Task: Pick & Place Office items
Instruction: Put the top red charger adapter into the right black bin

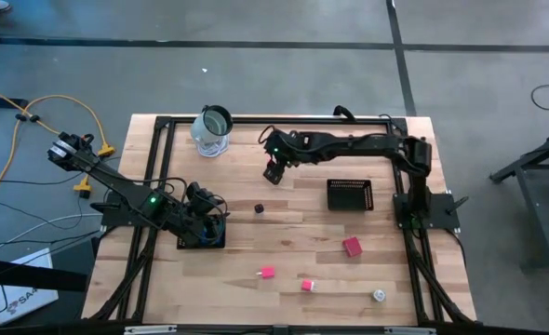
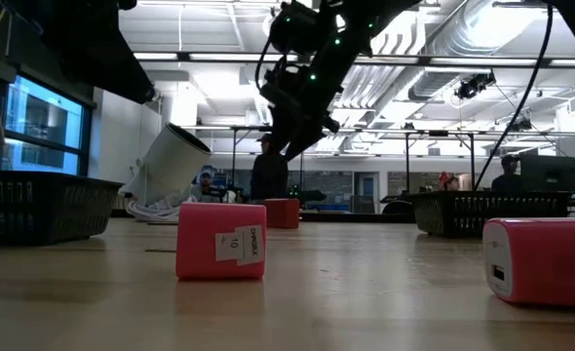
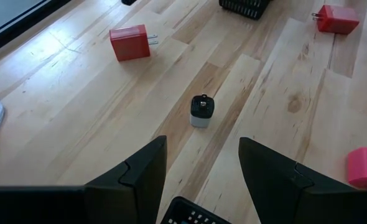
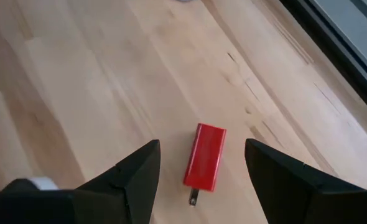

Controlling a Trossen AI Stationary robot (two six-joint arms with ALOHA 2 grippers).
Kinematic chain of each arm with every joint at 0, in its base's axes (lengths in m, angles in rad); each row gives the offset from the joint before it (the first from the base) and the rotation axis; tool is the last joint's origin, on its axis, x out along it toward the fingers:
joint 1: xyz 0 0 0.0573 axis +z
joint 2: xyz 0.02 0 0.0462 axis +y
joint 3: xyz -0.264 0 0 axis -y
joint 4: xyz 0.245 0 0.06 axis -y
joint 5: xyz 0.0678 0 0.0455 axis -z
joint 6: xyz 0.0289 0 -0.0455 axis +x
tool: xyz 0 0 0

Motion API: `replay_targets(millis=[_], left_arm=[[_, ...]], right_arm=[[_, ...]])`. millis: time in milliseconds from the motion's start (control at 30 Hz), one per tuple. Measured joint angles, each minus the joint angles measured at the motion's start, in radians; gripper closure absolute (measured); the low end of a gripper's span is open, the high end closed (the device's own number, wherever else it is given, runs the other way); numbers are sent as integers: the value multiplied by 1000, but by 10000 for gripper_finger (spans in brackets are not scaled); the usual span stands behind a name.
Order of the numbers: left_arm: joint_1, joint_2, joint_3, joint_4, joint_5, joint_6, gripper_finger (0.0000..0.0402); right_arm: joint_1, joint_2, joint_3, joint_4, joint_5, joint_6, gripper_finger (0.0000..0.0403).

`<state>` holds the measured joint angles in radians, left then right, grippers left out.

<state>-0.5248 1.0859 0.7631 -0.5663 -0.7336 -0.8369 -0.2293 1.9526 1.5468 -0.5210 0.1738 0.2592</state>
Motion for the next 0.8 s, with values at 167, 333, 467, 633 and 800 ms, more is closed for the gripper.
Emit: replay_targets(millis=[167, 333, 467, 633, 800], left_arm=[[0, 0, 0, 0, 0, 0, 208], [0, 0, 0, 2, 0, 0, 208], [0, 0, 0, 2, 0, 0, 208], [0, 0, 0, 2, 0, 0, 208], [0, 0, 0, 3, 0, 0, 208]], right_arm=[[4, 1, 1, -2, 18, 19, 180], [6, 1, 1, -16, 25, 77, 180], [-14, 1, 1, -27, -54, 103, 180], [-33, 1, 1, -54, -99, 104, 180], [-41, 1, 1, -53, -101, 80, 180]])
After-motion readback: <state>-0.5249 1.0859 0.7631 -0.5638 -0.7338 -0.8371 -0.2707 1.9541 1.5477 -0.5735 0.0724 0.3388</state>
